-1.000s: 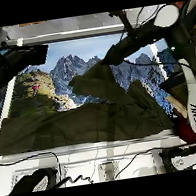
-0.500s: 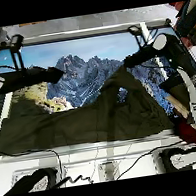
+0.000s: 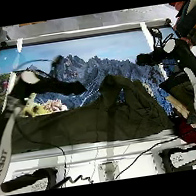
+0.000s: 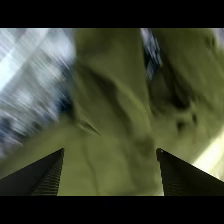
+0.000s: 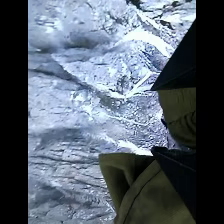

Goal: Fold the clothes and pants, and hang the long-sleeved shirts on hangers.

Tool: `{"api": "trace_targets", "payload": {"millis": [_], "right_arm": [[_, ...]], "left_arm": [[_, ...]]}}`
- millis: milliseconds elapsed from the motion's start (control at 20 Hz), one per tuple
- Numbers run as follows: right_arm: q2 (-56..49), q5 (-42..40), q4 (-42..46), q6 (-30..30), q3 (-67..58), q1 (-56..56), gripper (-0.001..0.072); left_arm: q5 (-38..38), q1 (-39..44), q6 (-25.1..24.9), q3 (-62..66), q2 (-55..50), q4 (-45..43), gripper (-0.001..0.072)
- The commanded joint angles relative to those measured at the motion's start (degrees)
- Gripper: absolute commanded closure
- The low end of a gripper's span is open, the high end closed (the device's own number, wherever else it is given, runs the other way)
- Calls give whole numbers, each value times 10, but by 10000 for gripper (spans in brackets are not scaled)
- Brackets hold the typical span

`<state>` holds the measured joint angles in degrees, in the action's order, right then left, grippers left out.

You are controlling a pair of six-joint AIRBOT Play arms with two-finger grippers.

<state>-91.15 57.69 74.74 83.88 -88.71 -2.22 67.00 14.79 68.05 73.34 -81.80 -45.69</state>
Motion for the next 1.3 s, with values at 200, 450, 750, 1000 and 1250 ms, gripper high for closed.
{"api": "trace_targets", "payload": {"millis": [200,450,750,1000,1250], "right_arm": [[0,12,5,5,1,-3,295],[0,14,5,5,1,-3,295],[0,15,5,5,1,-3,295],[0,17,5,5,1,-3,295],[11,32,51,5,1,-14,295]], "left_arm": [[33,126,35,0,-86,8,64],[-120,162,35,0,-116,-4,65],[-208,163,35,0,-164,-6,164],[-265,162,29,32,-166,-10,682],[-206,129,22,130,-121,-179,683]]}}
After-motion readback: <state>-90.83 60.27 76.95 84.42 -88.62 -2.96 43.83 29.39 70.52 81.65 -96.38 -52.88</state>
